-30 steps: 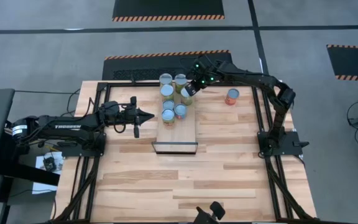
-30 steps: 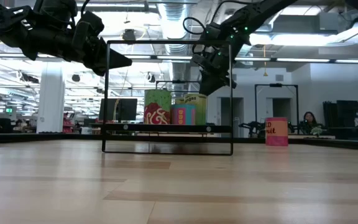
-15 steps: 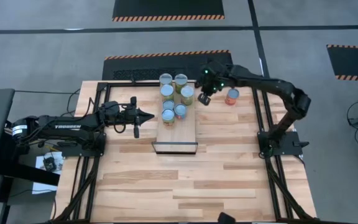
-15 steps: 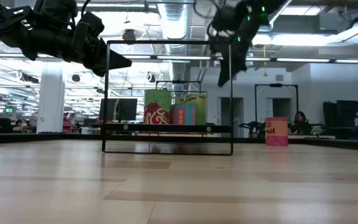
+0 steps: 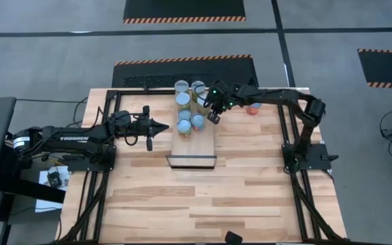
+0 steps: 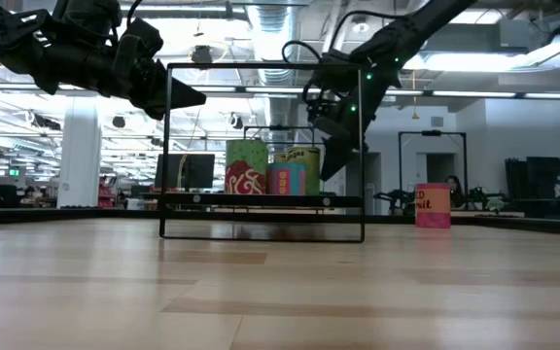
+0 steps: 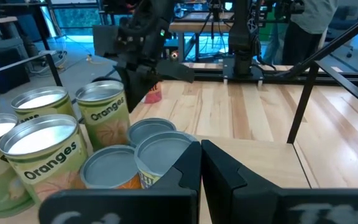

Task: Pick and place cans onto a shelf
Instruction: Put the canned oranges on the shelf aligned with the other canned oranges

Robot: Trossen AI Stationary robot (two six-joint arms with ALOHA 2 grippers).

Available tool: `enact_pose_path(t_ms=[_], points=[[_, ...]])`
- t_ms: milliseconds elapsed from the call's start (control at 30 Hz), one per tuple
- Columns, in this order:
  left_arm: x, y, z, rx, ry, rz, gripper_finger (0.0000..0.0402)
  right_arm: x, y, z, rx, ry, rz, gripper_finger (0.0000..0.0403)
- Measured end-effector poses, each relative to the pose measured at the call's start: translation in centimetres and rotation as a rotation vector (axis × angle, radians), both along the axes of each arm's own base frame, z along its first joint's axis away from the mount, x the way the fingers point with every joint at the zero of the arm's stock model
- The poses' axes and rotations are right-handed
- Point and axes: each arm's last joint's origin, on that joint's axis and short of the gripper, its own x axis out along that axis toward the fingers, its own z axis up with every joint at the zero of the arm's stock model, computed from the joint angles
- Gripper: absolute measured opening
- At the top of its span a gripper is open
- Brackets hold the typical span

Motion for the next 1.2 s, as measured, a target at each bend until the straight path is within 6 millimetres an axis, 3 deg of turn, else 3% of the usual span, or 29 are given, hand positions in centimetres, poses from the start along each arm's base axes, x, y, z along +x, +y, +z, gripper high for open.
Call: enact_pose_path(t_ms=[267, 467, 967, 1200], points=[[0.0, 0.0, -0.1, -0.002, 0.005, 0.0, 0.0002, 0.3, 0.6, 0.2, -0.013, 0.004, 0.009, 0.001], [0.0, 0.0, -0.1, -0.002, 0.005, 0.0, 0.0002, -0.2, 0.0, 0.6, -0.07, 0.017, -0.035, 0.0005], [0.0, 0.0, 0.0, -0.002, 0.004, -0.001, 0.0002, 1.2, 1.1, 0.8, -0.116, -0.034, 0.028, 0.0009], [0.0, 0.0, 0.0, -0.002, 0.004, -0.001, 0.0002, 1.3, 1.1, 1.7, -0.147, -0.089, 0.031, 0.0005]])
